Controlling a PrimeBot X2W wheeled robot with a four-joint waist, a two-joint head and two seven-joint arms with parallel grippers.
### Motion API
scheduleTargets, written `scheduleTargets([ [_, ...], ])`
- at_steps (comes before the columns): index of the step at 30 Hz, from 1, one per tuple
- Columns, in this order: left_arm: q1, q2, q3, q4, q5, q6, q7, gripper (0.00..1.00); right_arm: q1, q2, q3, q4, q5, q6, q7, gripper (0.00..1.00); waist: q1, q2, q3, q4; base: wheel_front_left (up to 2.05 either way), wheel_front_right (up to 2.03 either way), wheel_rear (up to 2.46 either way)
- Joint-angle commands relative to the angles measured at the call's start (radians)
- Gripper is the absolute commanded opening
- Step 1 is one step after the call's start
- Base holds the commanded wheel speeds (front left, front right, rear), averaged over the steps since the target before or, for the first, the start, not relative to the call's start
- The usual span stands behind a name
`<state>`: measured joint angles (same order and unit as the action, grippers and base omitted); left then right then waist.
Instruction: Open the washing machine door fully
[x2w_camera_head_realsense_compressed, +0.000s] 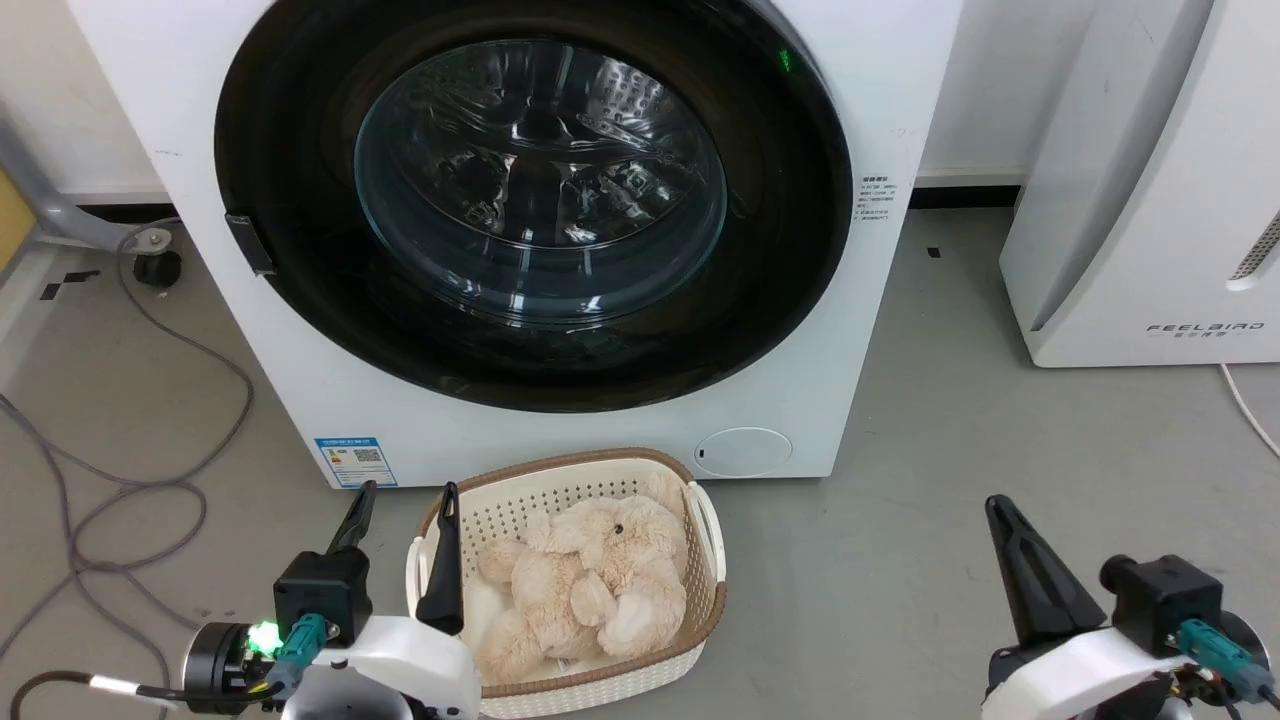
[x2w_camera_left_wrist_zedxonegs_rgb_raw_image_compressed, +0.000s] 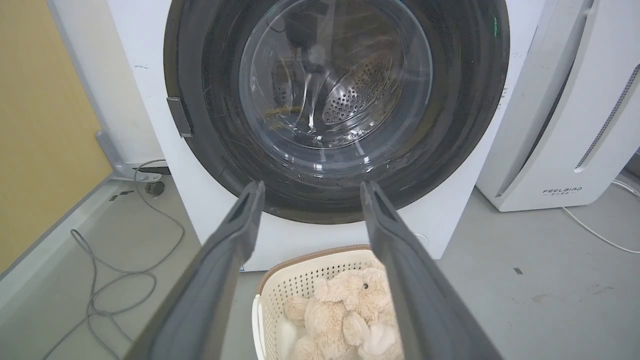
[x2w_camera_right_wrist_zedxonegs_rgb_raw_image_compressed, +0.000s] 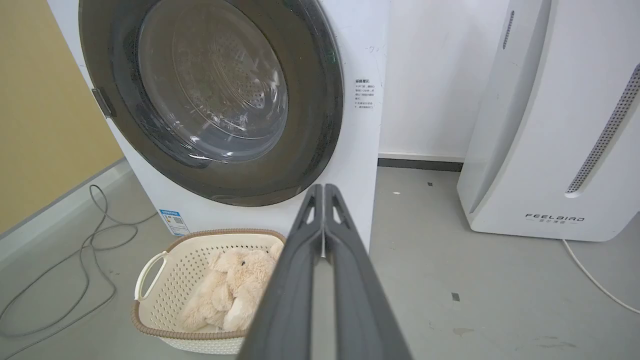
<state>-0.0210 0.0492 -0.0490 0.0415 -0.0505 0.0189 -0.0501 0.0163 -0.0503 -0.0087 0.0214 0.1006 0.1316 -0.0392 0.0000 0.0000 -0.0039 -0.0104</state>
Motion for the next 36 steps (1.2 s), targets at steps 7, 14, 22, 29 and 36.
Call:
scheduleTargets([
  [7,-0.020,0.001,-0.011,0.010,-0.019,0.010,-0.023,1.00,-0.007,0.000,-0.009,0.013,0.152,0.000,-0.024,0.00,0.0000,0.0000,0.004,0.001,0.00,0.00,0.00],
  [14,-0.029,0.001,-0.024,0.006,-0.033,0.020,-0.037,1.00,-0.043,0.000,-0.029,0.028,0.377,0.000,-0.028,0.00,0.0000,0.0000,0.014,0.003,0.00,0.00,0.00],
  [22,-0.043,0.001,-0.035,-0.002,-0.044,0.030,-0.054,1.00,-0.130,-0.007,-0.085,0.070,0.598,0.000,-0.004,0.00,0.0000,0.0000,0.039,0.001,0.00,0.00,0.00],
  [29,-0.068,0.001,-0.040,-0.014,-0.042,0.037,-0.069,1.00,-0.263,-0.049,-0.101,0.144,0.757,0.000,0.020,0.00,0.0000,0.0000,0.083,-0.002,0.00,0.00,0.00],
  [36,-0.102,0.001,-0.045,-0.031,-0.036,0.043,-0.083,1.00,-0.437,-0.109,-0.085,0.246,0.909,0.000,0.047,0.00,0.0000,0.0000,0.137,-0.002,0.00,0.00,0.00],
])
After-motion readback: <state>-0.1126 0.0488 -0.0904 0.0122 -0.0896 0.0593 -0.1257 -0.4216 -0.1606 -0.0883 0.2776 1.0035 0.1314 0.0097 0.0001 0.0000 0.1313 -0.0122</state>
